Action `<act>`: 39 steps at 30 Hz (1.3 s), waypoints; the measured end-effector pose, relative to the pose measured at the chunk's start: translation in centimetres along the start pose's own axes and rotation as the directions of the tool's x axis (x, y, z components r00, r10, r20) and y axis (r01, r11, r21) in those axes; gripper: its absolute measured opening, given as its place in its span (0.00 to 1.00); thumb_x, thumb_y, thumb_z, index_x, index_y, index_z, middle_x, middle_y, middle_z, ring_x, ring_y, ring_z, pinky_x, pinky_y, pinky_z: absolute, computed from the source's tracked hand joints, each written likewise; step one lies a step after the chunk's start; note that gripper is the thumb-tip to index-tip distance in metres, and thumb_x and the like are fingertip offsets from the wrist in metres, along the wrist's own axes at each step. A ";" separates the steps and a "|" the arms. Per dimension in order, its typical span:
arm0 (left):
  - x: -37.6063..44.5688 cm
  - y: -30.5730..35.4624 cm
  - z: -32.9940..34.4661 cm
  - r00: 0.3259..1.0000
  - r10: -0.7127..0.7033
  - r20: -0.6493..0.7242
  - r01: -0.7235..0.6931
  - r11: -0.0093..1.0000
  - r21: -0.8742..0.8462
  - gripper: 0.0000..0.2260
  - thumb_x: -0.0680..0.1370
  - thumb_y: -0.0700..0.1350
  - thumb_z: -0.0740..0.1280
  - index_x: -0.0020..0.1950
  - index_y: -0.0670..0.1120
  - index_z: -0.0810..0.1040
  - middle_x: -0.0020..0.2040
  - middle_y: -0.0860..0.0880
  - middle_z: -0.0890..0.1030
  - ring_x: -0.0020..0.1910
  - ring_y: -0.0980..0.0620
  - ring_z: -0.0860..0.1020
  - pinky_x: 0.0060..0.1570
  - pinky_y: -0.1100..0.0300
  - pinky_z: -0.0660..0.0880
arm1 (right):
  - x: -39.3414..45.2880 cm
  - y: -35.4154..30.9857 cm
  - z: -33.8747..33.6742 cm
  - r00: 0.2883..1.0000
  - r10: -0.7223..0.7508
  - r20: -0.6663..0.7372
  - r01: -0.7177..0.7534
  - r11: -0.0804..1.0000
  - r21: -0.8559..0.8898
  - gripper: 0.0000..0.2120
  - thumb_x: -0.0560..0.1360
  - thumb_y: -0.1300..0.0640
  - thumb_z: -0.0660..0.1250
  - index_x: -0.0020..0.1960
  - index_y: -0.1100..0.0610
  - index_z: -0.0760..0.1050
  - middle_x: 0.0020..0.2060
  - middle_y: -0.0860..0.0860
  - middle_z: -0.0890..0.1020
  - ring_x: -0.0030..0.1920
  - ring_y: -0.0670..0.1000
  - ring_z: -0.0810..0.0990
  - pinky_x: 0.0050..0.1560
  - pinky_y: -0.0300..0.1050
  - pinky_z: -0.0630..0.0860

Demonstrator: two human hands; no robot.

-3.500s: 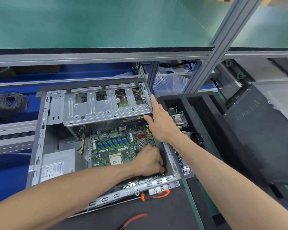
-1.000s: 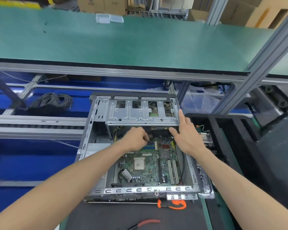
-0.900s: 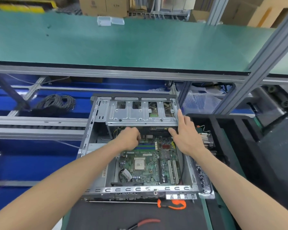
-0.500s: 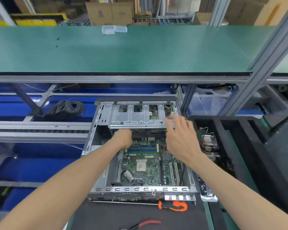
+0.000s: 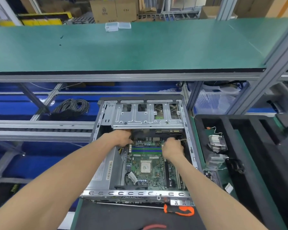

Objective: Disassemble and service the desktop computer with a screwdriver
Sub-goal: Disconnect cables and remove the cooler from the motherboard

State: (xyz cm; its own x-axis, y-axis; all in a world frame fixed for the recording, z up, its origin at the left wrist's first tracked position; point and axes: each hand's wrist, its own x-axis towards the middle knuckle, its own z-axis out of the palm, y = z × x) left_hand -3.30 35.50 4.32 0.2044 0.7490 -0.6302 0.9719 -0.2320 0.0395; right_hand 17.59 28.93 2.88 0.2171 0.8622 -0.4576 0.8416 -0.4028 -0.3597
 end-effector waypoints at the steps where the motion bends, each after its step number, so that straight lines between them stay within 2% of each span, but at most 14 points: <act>1: 0.2 0.0 0.1 1.000 0.006 0.007 -0.006 1.000 0.007 0.16 0.85 0.53 0.59 0.64 0.42 0.74 0.65 0.43 0.76 0.63 0.44 0.75 0.56 0.55 0.69 | 0.3 0.0 0.0 1.000 0.031 -0.005 -0.031 0.999 0.039 0.14 0.82 0.58 0.62 0.65 0.63 0.72 0.62 0.60 0.75 0.56 0.61 0.78 0.45 0.47 0.71; 4: 0.7 -0.1 0.5 1.000 0.019 0.013 -0.019 1.000 0.003 0.14 0.84 0.51 0.60 0.63 0.42 0.74 0.63 0.44 0.77 0.61 0.45 0.75 0.55 0.56 0.69 | 0.9 0.2 0.2 0.994 0.106 -0.024 -0.101 0.984 0.149 0.12 0.83 0.53 0.62 0.58 0.61 0.75 0.57 0.59 0.77 0.49 0.60 0.76 0.44 0.49 0.71; 8: 1.1 -0.1 0.6 1.000 0.029 0.008 -0.029 1.000 0.009 0.14 0.84 0.49 0.61 0.62 0.40 0.76 0.62 0.43 0.78 0.59 0.44 0.76 0.59 0.53 0.71 | 1.2 0.6 0.5 0.985 0.162 -0.055 -0.144 0.957 0.250 0.13 0.82 0.50 0.64 0.48 0.59 0.70 0.47 0.56 0.73 0.42 0.57 0.72 0.42 0.48 0.70; 11: 1.4 -0.2 0.7 1.000 0.025 0.011 -0.025 1.000 0.007 0.14 0.84 0.47 0.62 0.63 0.40 0.77 0.61 0.42 0.79 0.52 0.47 0.74 0.59 0.52 0.73 | 1.1 0.7 0.8 0.982 0.178 -0.065 -0.153 0.945 0.288 0.15 0.81 0.47 0.65 0.48 0.59 0.70 0.47 0.56 0.73 0.43 0.58 0.72 0.43 0.48 0.69; 14: 1.8 -0.3 0.8 0.999 0.033 0.013 -0.033 0.999 0.016 0.14 0.83 0.47 0.61 0.63 0.40 0.77 0.58 0.44 0.79 0.50 0.47 0.73 0.57 0.53 0.73 | 1.2 0.7 1.0 0.981 0.183 -0.057 -0.159 0.942 0.295 0.17 0.80 0.46 0.67 0.50 0.61 0.74 0.51 0.58 0.76 0.45 0.60 0.74 0.44 0.47 0.68; 16: 1.9 -0.3 0.9 0.999 0.035 0.016 -0.036 0.999 0.022 0.13 0.84 0.46 0.61 0.62 0.40 0.77 0.56 0.45 0.78 0.50 0.47 0.73 0.57 0.52 0.73 | 1.4 0.7 1.1 0.980 0.191 -0.058 -0.165 0.939 0.301 0.17 0.80 0.46 0.68 0.51 0.62 0.75 0.53 0.59 0.76 0.46 0.61 0.74 0.45 0.48 0.69; 20: 2.1 -0.4 1.1 1.000 0.027 0.014 -0.027 0.999 0.034 0.12 0.84 0.45 0.60 0.62 0.40 0.77 0.60 0.42 0.79 0.50 0.46 0.75 0.58 0.51 0.74 | 1.7 0.7 1.1 0.976 0.208 -0.065 -0.181 0.939 0.292 0.16 0.80 0.48 0.67 0.52 0.63 0.76 0.54 0.60 0.77 0.51 0.62 0.77 0.46 0.47 0.69; 23: 2.4 -0.5 1.3 1.000 0.030 0.007 -0.030 0.999 0.019 0.11 0.83 0.43 0.60 0.61 0.41 0.77 0.60 0.42 0.80 0.55 0.44 0.78 0.58 0.51 0.75 | 2.0 0.8 1.5 0.975 0.206 -0.085 -0.175 0.944 0.279 0.15 0.81 0.50 0.66 0.48 0.64 0.77 0.51 0.60 0.78 0.47 0.61 0.78 0.43 0.47 0.69; 25: 2.5 -0.5 1.3 0.999 0.038 0.006 -0.038 0.999 0.022 0.10 0.83 0.43 0.59 0.58 0.41 0.77 0.59 0.42 0.80 0.56 0.43 0.79 0.57 0.51 0.75 | 2.1 0.9 1.6 0.974 0.204 -0.094 -0.172 0.948 0.269 0.15 0.81 0.50 0.66 0.45 0.63 0.76 0.50 0.60 0.78 0.45 0.61 0.78 0.43 0.47 0.69; 28: 2.5 -0.5 1.3 0.998 0.055 0.009 -0.055 0.997 0.047 0.07 0.83 0.42 0.59 0.50 0.43 0.76 0.55 0.42 0.80 0.48 0.45 0.77 0.53 0.51 0.75 | 2.1 0.9 1.5 0.975 0.196 -0.101 -0.165 0.952 0.259 0.16 0.81 0.50 0.66 0.45 0.63 0.76 0.49 0.60 0.79 0.46 0.62 0.79 0.43 0.47 0.69; 32: 2.7 -0.2 1.1 0.997 0.064 0.045 -0.067 0.995 0.071 0.07 0.82 0.39 0.59 0.48 0.43 0.75 0.48 0.44 0.78 0.45 0.46 0.76 0.50 0.51 0.76 | 1.9 1.0 1.4 0.978 0.182 -0.103 -0.151 0.956 0.250 0.16 0.82 0.50 0.65 0.45 0.63 0.75 0.49 0.61 0.79 0.47 0.62 0.78 0.44 0.47 0.69; 35: 2.8 0.0 0.8 0.993 0.068 0.096 -0.077 0.992 0.104 0.07 0.82 0.38 0.59 0.51 0.42 0.77 0.44 0.47 0.76 0.42 0.47 0.74 0.46 0.53 0.74 | 2.1 1.1 1.6 0.978 0.171 -0.115 -0.141 0.962 0.233 0.16 0.82 0.50 0.65 0.43 0.61 0.73 0.48 0.60 0.80 0.45 0.61 0.77 0.42 0.47 0.69; 38: 3.0 0.0 0.6 0.989 0.082 0.127 -0.096 0.989 0.114 0.07 0.83 0.40 0.58 0.54 0.44 0.75 0.44 0.49 0.75 0.44 0.47 0.75 0.52 0.52 0.77 | 2.0 1.1 1.6 0.978 0.171 -0.117 -0.140 0.961 0.238 0.16 0.82 0.50 0.64 0.44 0.63 0.74 0.48 0.60 0.79 0.46 0.61 0.77 0.43 0.47 0.69; 39: 2.9 0.1 0.5 0.988 0.083 0.128 -0.099 0.988 0.120 0.08 0.83 0.40 0.58 0.54 0.43 0.76 0.43 0.49 0.74 0.42 0.48 0.75 0.50 0.53 0.77 | 2.0 1.1 1.6 0.978 0.172 -0.115 -0.141 0.960 0.240 0.16 0.82 0.50 0.64 0.45 0.63 0.75 0.48 0.59 0.79 0.46 0.61 0.77 0.43 0.48 0.70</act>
State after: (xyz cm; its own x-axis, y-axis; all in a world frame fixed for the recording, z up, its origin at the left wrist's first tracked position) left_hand -2.71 37.35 2.06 0.2682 0.6415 -0.7187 0.9258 -0.3779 0.0083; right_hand 18.12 29.72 0.30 0.4142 0.8095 -0.4161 0.6591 -0.5820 -0.4763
